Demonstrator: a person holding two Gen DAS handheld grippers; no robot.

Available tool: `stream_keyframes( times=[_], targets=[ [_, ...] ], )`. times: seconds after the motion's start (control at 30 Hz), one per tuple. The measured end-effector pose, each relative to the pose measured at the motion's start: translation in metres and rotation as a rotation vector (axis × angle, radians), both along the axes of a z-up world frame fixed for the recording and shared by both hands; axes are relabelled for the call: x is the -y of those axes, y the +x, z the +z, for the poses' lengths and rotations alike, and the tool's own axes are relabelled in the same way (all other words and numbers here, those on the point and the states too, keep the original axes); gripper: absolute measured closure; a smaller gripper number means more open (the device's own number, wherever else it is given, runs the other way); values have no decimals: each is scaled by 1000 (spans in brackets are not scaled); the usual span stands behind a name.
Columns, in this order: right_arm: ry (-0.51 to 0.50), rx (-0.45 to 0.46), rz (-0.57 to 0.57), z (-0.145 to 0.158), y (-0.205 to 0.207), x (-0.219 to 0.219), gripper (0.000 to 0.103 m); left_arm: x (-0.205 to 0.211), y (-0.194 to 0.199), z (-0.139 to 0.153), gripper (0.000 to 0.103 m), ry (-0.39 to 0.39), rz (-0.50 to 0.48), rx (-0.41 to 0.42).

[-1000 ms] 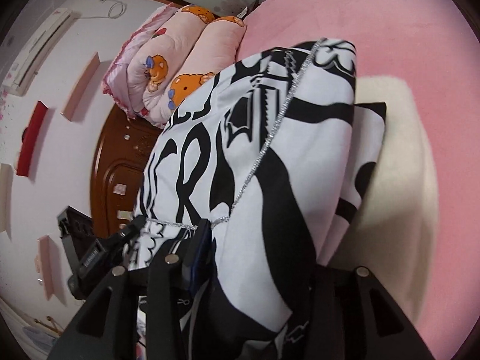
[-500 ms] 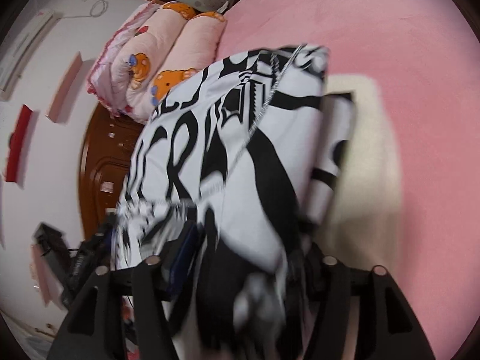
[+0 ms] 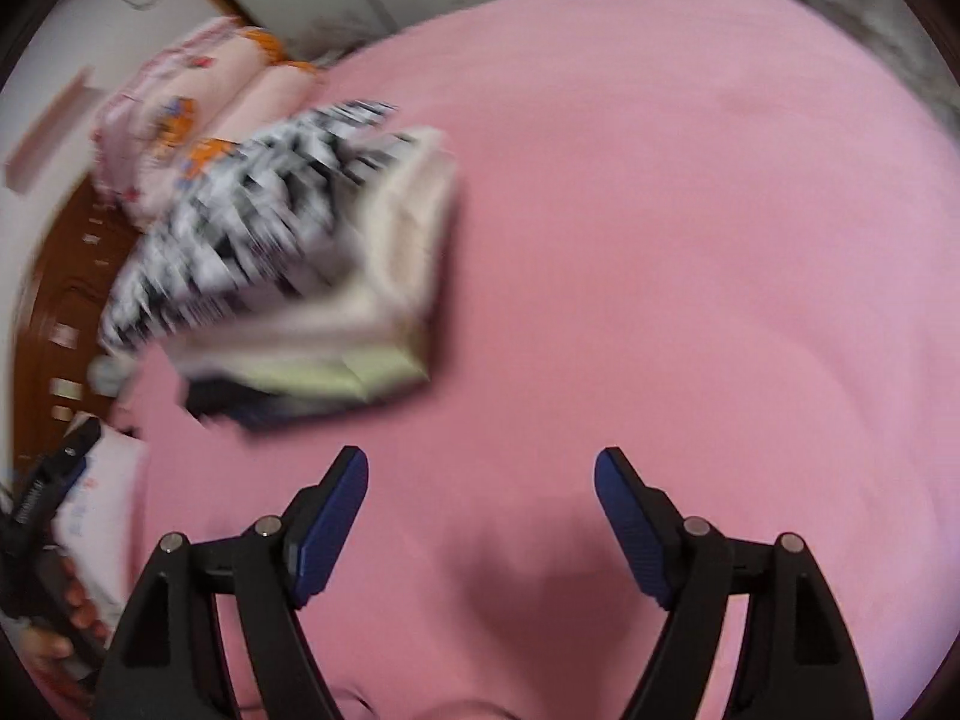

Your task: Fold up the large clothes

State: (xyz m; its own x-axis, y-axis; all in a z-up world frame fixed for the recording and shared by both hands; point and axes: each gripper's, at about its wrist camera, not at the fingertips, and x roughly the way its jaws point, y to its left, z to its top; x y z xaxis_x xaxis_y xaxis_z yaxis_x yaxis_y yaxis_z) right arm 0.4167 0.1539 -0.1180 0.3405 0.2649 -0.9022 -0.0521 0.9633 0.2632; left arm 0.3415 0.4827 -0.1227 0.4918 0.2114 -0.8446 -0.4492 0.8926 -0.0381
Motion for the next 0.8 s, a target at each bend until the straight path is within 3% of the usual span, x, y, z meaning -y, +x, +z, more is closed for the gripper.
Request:
stream_keyframes(
  times=[0.27,0.47,0.67,0.8],
  targets=[
    [-128,-105,-81,8,-142,67,20,98,-90,-10,16,-127,-90,-153],
    [-145,-155,-43,25,-217,111,18,185,-157,18,16,-168,-170,-149],
    [-193,-88,-54,69,-269,175,15,263,-218,59,16,-92,-213,-139],
    [-215,-79,-8,90,-291,203,15,300,-245,79,16,-188,-203,-128]
  ],
)
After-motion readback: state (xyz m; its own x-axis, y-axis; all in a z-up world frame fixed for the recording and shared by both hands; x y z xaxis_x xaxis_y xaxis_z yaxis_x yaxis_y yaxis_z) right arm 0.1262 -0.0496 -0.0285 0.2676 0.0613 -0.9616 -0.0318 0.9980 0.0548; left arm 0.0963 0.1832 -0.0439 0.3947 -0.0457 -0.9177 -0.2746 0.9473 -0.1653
